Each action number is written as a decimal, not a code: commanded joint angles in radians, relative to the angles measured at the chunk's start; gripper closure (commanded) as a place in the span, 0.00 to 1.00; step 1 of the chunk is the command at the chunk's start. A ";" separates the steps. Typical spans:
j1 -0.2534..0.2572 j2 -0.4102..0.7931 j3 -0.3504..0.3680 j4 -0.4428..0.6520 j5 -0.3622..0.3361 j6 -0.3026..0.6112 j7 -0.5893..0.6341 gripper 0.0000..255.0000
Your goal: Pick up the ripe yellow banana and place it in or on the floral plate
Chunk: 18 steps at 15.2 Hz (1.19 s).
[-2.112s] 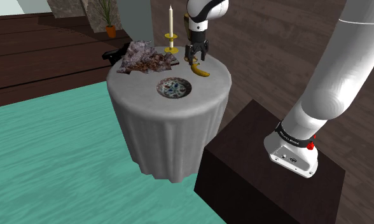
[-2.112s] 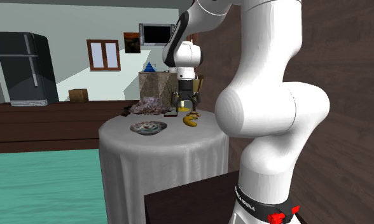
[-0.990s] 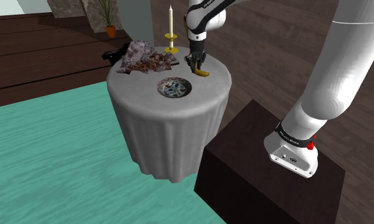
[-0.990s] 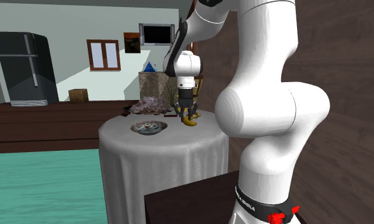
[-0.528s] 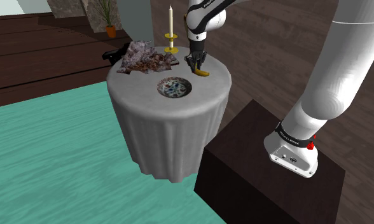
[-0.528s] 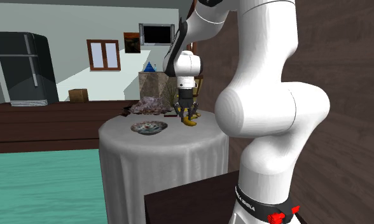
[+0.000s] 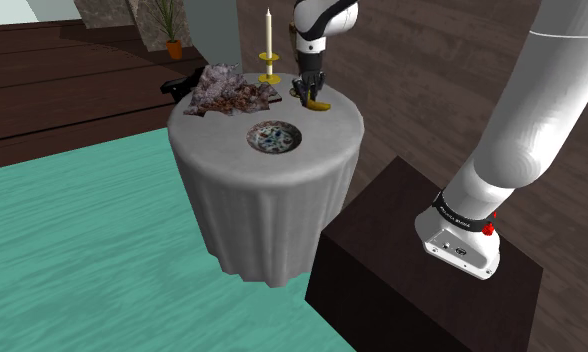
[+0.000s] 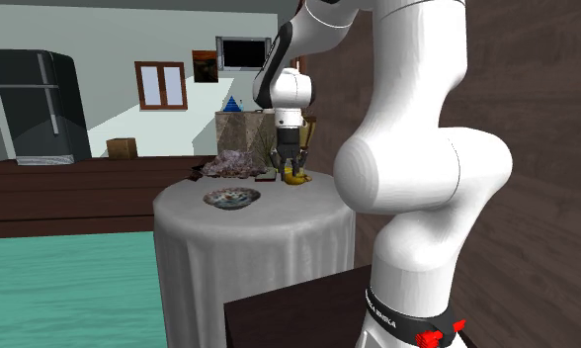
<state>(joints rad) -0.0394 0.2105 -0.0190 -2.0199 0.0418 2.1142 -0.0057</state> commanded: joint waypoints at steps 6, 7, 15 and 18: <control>-0.001 -0.046 -0.001 0.039 -0.003 -0.085 0.002 1.00; -0.001 -0.052 -0.001 0.045 -0.003 -0.097 0.003 1.00; 0.037 -0.101 0.029 0.053 0.000 -0.152 0.071 1.00; 0.075 -0.118 0.061 0.035 0.005 -0.148 0.138 1.00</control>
<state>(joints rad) 0.0242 0.0913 0.0322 -1.9868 0.0453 1.9662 0.1111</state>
